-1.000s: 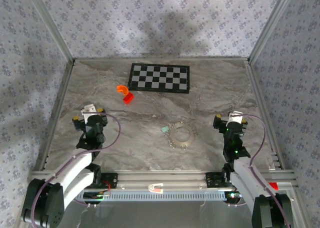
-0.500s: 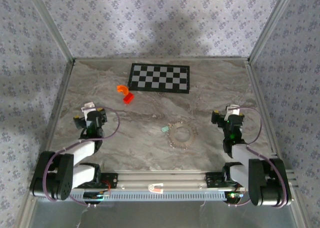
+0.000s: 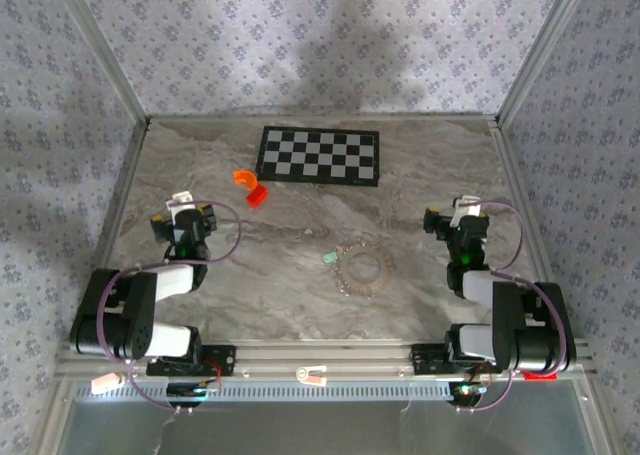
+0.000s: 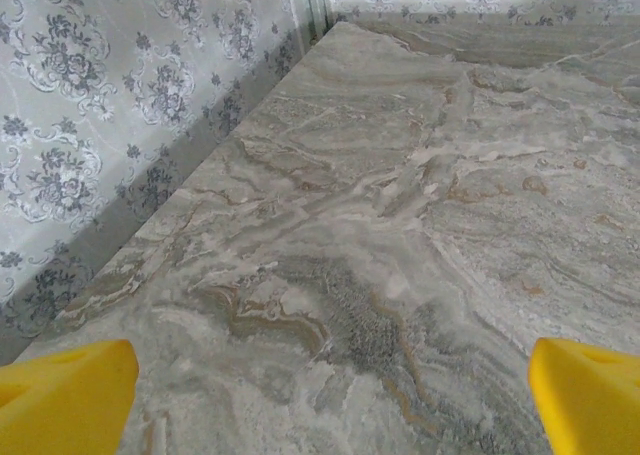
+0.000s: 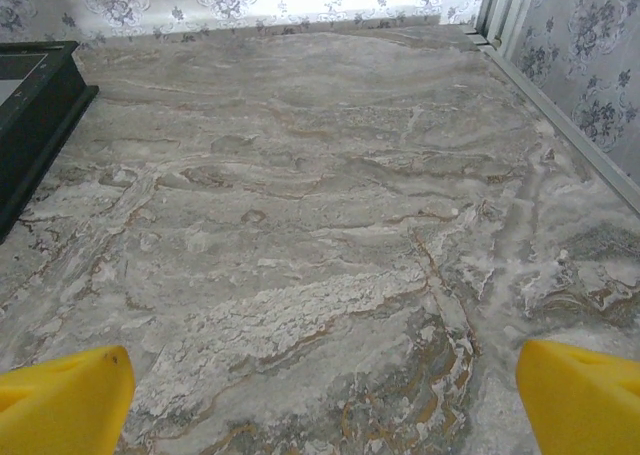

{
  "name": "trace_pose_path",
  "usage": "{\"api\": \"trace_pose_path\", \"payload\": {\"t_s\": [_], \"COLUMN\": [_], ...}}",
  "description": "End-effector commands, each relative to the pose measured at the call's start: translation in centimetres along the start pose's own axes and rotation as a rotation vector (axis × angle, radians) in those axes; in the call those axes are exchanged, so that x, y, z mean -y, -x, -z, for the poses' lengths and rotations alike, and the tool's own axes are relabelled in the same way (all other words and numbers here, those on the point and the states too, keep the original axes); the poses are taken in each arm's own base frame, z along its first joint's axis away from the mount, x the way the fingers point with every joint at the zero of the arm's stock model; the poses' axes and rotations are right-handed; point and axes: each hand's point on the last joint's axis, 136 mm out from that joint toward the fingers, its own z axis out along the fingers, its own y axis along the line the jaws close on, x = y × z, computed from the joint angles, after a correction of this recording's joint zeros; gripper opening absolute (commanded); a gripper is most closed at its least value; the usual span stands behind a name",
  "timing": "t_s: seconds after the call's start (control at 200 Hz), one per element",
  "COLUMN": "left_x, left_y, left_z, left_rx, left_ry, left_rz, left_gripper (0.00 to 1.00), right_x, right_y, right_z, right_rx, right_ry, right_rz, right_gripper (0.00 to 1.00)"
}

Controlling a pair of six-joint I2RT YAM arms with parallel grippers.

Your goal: Put the keys on the keyring

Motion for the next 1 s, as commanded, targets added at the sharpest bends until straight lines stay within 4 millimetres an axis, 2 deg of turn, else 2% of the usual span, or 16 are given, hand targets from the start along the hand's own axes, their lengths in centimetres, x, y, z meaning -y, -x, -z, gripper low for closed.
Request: {"api": "trace_pose_path", "payload": {"t_s": [0.0, 0.38, 0.6, 0.67, 0.715, 0.995], "left_x": [0.2, 1.5, 3.4, 2.8, 2.8, 2.8], "left_y": [1.7, 1.2, 0.5, 0.2, -0.3, -0.1], "left_z": [-1.1, -1.9, -2.4, -3.0, -2.9, -2.9], "left_rx": [0.070, 0.010, -0.017, 0.011, -0.034, -0.019], "left_ry": [-0.022, -0.115, -0.196, -0.181, -0.184, -0.183], "left_rz": [0.050, 0.035, -0.015, 0.018, 0.012, 0.014], "left_gripper": [1.00, 1.00, 0.99, 1.00, 1.00, 1.00], "right_x": [0.0, 0.4, 1.0, 1.0, 1.0, 0.4], "right_y": [1.3, -0.4, 0.0, -0.1, -0.1, 0.0], "right_z": [-1.1, -2.3, -3.4, -3.5, -3.5, -3.7], "right_rx": [0.058, 0.033, -0.005, -0.013, -0.013, -0.021], "right_ry": [0.004, -0.010, -0.073, -0.092, -0.092, -0.089], "right_rz": [-0.001, -0.021, -0.004, 0.010, 0.011, 0.043], "right_gripper": [1.00, 1.00, 1.00, 1.00, 1.00, 1.00]}}
